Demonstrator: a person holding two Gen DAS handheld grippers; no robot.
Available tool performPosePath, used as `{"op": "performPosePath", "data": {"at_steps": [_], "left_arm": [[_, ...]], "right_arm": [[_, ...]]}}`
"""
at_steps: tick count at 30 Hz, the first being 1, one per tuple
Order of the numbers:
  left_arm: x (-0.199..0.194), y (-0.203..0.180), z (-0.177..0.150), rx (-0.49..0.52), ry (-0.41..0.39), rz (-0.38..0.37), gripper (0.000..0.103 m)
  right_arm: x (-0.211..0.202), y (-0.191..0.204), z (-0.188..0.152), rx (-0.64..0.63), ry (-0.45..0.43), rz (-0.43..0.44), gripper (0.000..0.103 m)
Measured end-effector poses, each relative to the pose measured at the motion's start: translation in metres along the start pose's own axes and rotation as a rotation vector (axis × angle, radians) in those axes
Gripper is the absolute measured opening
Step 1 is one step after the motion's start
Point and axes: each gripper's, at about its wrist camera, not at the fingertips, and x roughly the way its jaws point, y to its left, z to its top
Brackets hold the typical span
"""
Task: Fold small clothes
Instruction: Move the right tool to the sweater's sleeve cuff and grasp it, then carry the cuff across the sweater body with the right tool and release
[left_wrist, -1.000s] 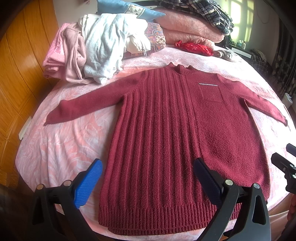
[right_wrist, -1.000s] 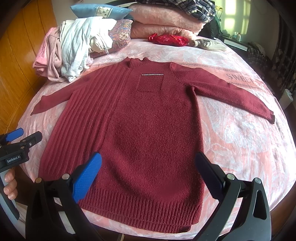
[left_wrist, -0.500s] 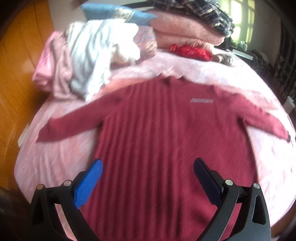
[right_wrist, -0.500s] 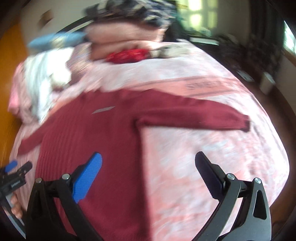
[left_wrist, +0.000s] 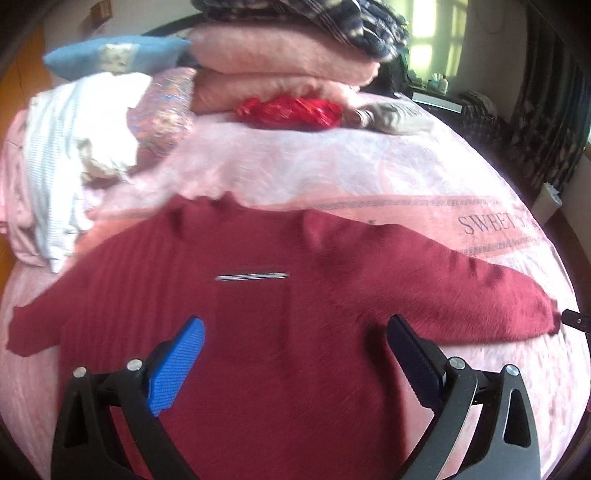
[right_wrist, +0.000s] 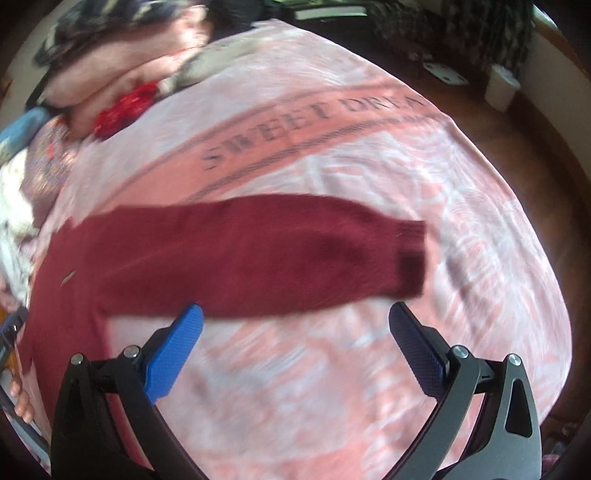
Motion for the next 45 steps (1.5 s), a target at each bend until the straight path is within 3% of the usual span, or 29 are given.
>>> {"op": "performPosePath", "data": {"at_steps": [8,12,14,15,18,20,21,22,23,27,32,35,40,43,45], "left_arm": [[0.045,-0.046,0.008,0.003,0.054,-0.041,0.099],[0.062,-0.053,0.005,0.001,0.078,-0.041,0.099],[0.067,-0.058,0.005,0.0,0.08,-0.037,0.099],[0.07,-0.06,0.005,0.003,0.077,-0.034,0.099],[0.073,-0.065,0.005,0.003,0.073,-0.038,0.099],[0.073,-0.067,0.006,0.005,0.069,-0.039,0.099],[0.072,-0.067,0.006,0.008,0.064,-0.037,0.099],[0.072,-0.067,0.006,0.012,0.06,-0.031,0.099],[0.071,-0.065,0.007,0.014,0.054,-0.022,0.099],[0.067,-0.047,0.012,-0.004,0.043,-0.002,0.099],[0.06,-0.016,0.017,-0.021,0.005,0.044,0.099],[0.061,-0.004,0.017,-0.029,0.007,0.061,0.099],[0.069,0.008,0.009,-0.016,0.035,0.088,0.099],[0.071,0.02,0.007,-0.022,0.052,0.096,0.099],[0.07,0.029,0.008,-0.029,0.052,0.103,0.099]], "right_arm": [[0.045,-0.061,0.029,0.092,0.064,0.046,0.099],[0.06,-0.063,0.029,0.069,0.109,0.079,0.098],[0.064,-0.058,0.029,0.046,0.139,0.083,0.09],[0.066,-0.057,0.029,0.039,0.149,0.081,0.08],[0.071,-0.057,0.029,0.028,0.158,0.051,0.073],[0.071,-0.062,0.029,0.035,0.154,0.033,0.057],[0.068,-0.063,0.03,0.032,0.142,0.042,0.043],[0.065,-0.065,0.031,0.031,0.132,0.05,0.015],[0.062,-0.067,0.033,0.036,0.124,0.037,0.006],[0.036,-0.064,0.038,0.054,0.035,0.102,0.006],[-0.029,-0.048,0.051,0.01,-0.127,0.19,0.005],[-0.034,-0.058,0.051,0.011,-0.122,0.098,0.005],[0.026,-0.087,0.033,0.103,0.043,-0.055,0.005],[0.04,-0.075,0.031,0.082,0.056,-0.123,0.005],[0.027,-0.059,0.036,0.061,0.023,-0.143,0.005]]}}
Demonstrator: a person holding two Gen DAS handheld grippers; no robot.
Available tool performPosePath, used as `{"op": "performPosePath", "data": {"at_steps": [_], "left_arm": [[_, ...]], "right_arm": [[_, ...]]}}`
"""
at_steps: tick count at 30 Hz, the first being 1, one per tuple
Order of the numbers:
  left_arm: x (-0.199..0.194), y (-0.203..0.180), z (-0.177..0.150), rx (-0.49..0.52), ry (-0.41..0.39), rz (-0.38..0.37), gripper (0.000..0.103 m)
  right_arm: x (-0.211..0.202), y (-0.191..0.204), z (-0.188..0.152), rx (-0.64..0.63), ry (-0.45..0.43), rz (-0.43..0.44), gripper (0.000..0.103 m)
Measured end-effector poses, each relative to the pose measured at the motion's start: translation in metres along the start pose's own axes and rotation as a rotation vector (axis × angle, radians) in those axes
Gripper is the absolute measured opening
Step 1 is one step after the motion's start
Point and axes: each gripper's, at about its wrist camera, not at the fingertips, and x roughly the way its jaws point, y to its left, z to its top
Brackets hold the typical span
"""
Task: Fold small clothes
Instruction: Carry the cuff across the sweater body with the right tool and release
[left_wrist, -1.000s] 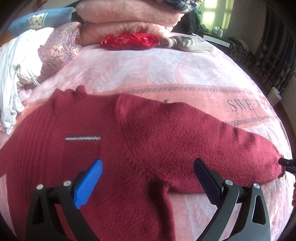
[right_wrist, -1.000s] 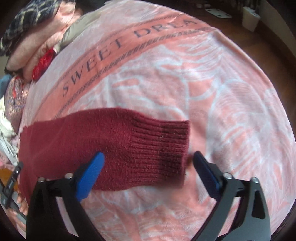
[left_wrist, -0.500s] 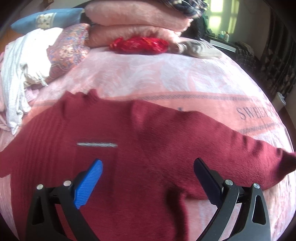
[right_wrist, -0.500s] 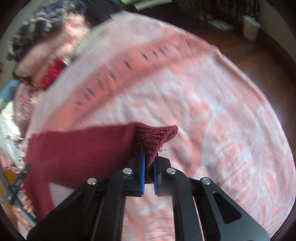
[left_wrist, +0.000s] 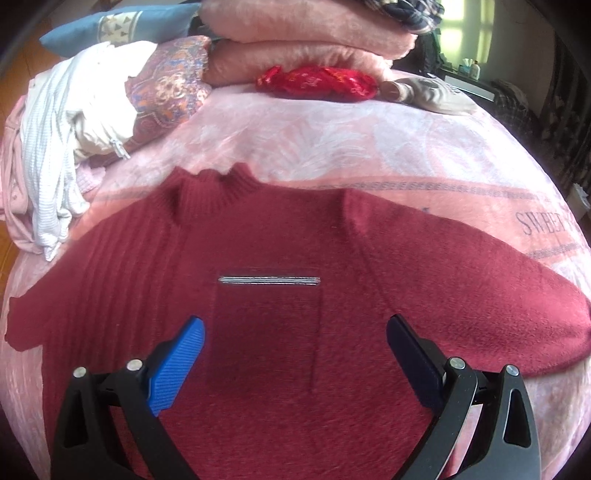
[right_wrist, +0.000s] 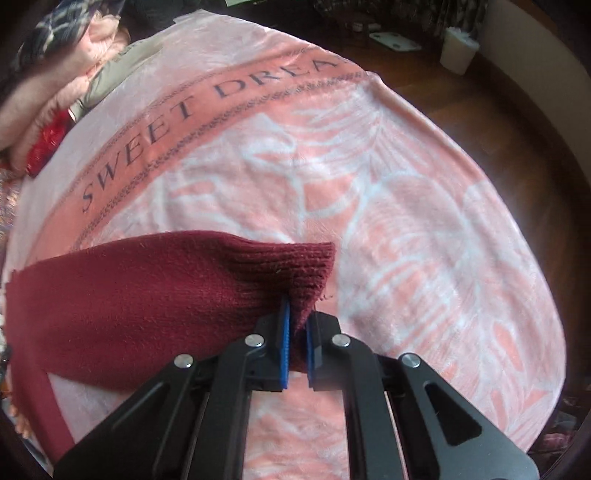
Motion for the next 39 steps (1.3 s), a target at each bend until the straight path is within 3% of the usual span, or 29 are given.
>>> {"op": "performPosePath", "data": {"at_steps": [3,6,9,15,19,24,26,27,28,30,35,39], "left_arm": [[-0.005,0.019,0.003,-0.012,-0.009,0.008,0.099],[-0.012,0.044,0.007,-0.029,-0.025,0.031,0.099],[-0.015,0.077,0.009,-0.066,-0.016,0.044,0.099],[-0.013,0.121,0.008,-0.103,0.009,0.05,0.099],[-0.005,0.139,0.003,-0.103,0.064,-0.011,0.099],[0.002,0.152,-0.005,-0.097,0.098,-0.035,0.099],[0.003,0.156,-0.006,-0.11,0.11,-0.056,0.099],[0.003,0.157,-0.006,-0.112,0.111,-0.062,0.099],[0.002,0.157,-0.006,-0.116,0.112,-0.073,0.099],[0.0,0.153,-0.006,-0.115,0.112,-0.096,0.099],[-0.008,0.115,-0.004,-0.08,0.117,-0.194,0.099],[-0.011,0.071,-0.005,-0.031,0.15,-0.286,0.099]], "right_arm": [[-0.035,0.034,0.005,-0.053,-0.084,-0.01,0.005],[-0.06,0.07,0.007,-0.093,-0.127,0.077,0.005],[-0.081,0.135,-0.002,-0.212,-0.151,0.167,0.005],[-0.08,0.276,-0.044,-0.508,-0.119,0.236,0.005],[-0.075,0.362,-0.093,-0.752,-0.074,0.272,0.005],[-0.066,0.422,-0.125,-0.9,-0.002,0.339,0.007],[-0.059,0.429,-0.13,-0.884,0.049,0.366,0.019],[-0.058,0.431,-0.132,-0.872,0.072,0.394,0.039],[-0.06,0.429,-0.132,-0.861,0.085,0.432,0.044],[-0.069,0.423,-0.128,-0.837,0.082,0.466,0.042],[-0.101,0.371,-0.085,-0.627,0.072,0.662,0.042],[-0.114,0.33,-0.065,-0.567,-0.017,0.569,0.043]]}}
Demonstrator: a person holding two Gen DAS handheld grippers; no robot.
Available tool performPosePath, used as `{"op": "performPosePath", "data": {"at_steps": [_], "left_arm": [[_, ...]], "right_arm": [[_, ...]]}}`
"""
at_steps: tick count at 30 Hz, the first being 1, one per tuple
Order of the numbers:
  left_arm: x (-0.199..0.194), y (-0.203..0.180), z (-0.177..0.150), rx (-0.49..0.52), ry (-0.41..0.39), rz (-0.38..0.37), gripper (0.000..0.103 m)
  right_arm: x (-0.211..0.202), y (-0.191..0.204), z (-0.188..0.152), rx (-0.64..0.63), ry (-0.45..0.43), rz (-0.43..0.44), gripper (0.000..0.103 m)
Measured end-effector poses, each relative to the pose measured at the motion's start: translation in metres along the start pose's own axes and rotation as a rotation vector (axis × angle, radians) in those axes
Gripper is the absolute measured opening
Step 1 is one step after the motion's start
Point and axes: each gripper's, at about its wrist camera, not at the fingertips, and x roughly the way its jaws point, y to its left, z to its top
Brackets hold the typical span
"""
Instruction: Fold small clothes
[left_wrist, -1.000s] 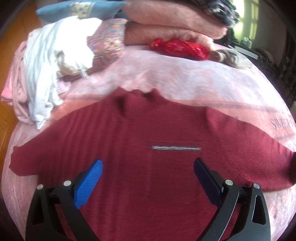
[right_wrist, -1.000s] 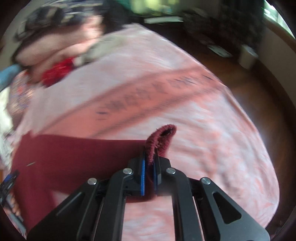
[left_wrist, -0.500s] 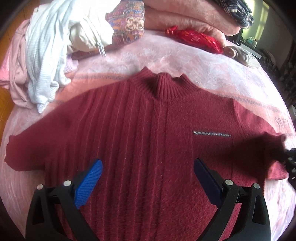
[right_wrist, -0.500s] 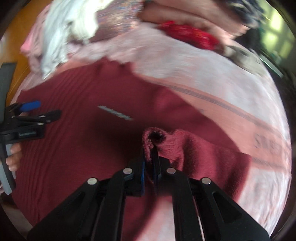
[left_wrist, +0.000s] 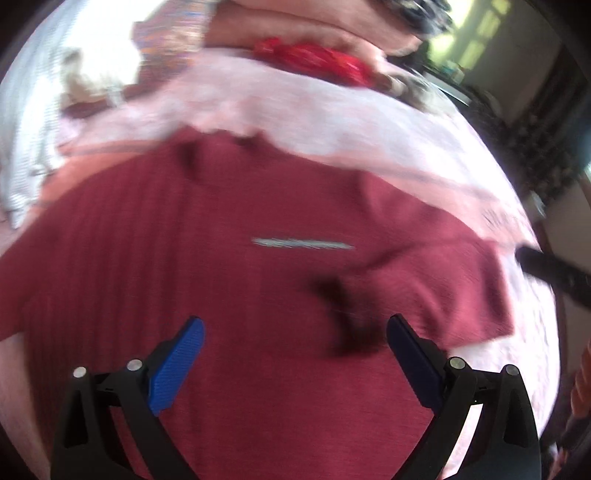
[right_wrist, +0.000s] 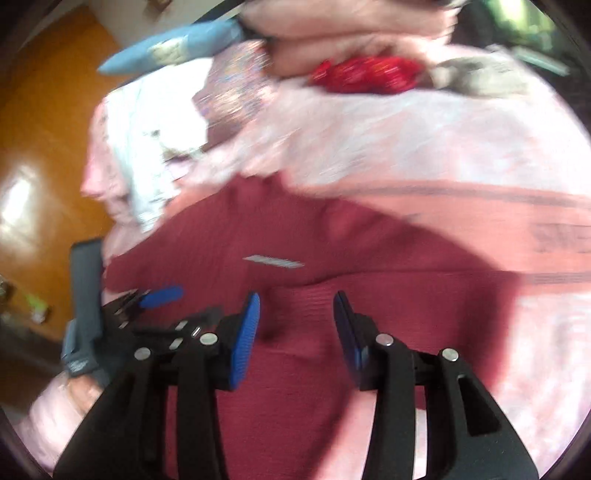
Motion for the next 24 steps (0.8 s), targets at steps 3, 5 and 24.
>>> {"op": "performPosePath", "data": {"at_steps": [3,5,24], "left_arm": [[0.015,-0.025,-0.002,0.004,0.046,-0.005,0.099],[0.029,-0.039,-0.004,0.005,0.078,-0.007,0.099],[0.033,-0.079,-0.004,0.027,-0.021,-0.075,0.017]], "right_arm": [[-0.004,-0.026,-0.012,0.028,0.016,-0.023,0.043],[-0.002,-0.04,-0.02,0.034,0.033,-0.055,0.043],[-0.011,-0.087,-0.038,0.099,0.019,-0.092,0.043]]}}
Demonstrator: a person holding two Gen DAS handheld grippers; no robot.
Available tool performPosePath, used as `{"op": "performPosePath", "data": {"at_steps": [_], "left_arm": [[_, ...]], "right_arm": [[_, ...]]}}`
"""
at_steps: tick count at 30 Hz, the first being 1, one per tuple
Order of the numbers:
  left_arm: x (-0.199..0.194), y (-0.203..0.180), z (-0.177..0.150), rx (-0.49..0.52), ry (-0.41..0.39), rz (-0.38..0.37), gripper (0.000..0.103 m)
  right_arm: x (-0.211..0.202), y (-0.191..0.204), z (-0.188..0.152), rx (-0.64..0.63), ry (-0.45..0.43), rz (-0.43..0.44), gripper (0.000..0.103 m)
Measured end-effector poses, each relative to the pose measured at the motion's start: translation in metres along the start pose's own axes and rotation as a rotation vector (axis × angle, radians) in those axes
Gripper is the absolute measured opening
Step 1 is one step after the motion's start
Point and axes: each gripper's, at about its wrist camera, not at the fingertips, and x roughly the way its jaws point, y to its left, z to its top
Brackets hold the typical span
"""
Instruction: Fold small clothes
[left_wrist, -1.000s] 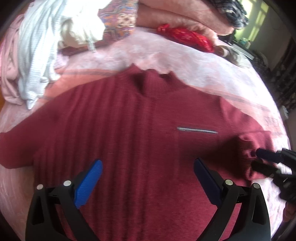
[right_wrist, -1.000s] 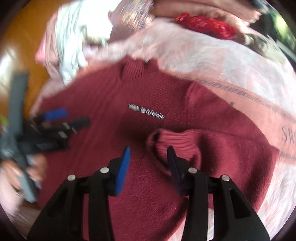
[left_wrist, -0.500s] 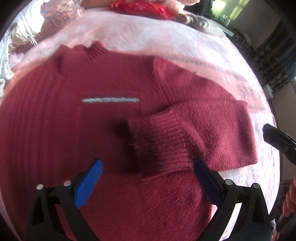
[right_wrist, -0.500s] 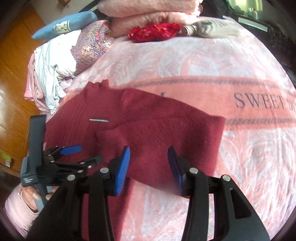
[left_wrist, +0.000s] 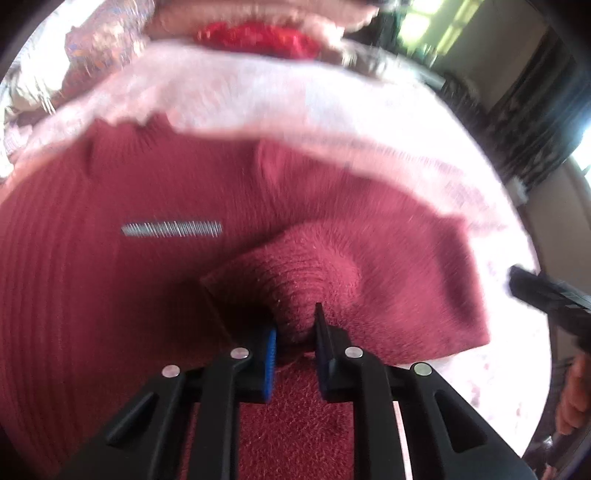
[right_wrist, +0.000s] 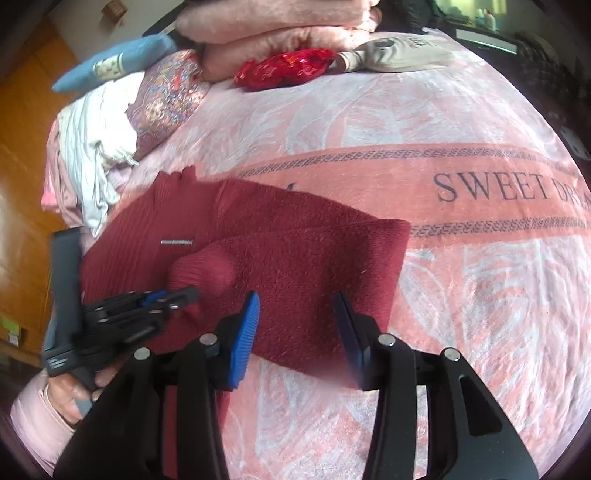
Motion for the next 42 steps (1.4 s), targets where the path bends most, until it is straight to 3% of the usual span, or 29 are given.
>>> {"op": "performPosePath", "data": {"at_steps": [6,10,19,22,27,31,35,38,40,42], "left_arm": [[-0.063,0.025,0.012,0.017,-0.16,0.021,0.016],[-0.092,0.075,0.024,-0.004,-0.22,0.081,0.016],[-0.108,0.202,0.015,-0.108,-0.216,0.239,0.016],[-0.108,0.224,0.008,-0.137,-0.199,0.264,0.016],[-0.089,0.25,0.004,-0.172,-0.159,0.279,0.017],[-0.061,0.257,-0.004,-0.156,-0.093,0.331,0.021],[-0.055,0.275,-0.008,-0.181,-0.054,0.34,0.036],[-0.077,0.29,-0.005,-0.219,-0.1,0.394,0.042],[-0.101,0.3,-0.005,-0.232,-0.137,0.388,0.052],[-0.114,0.303,-0.009,-0.229,-0.138,0.373,0.055]], "right_arm": [[0.01,0.008,0.005,0.02,0.011,0.015,0.043],[0.023,0.023,0.009,0.011,0.033,0.04,0.043],[0.063,0.067,0.016,-0.008,0.114,0.105,0.044],[0.079,0.075,0.017,0.012,0.146,0.118,0.045],[0.106,0.082,0.015,0.027,0.212,0.081,0.048],[0.12,0.082,0.009,0.006,0.261,-0.019,0.017],[0.112,0.08,0.01,0.017,0.246,-0.047,0.007],[0.112,0.087,0.008,-0.047,0.255,-0.074,0.01],[0.108,0.092,0.005,-0.084,0.247,-0.128,0.025],[0.099,0.101,0.006,-0.13,0.218,-0.192,0.029]]}}
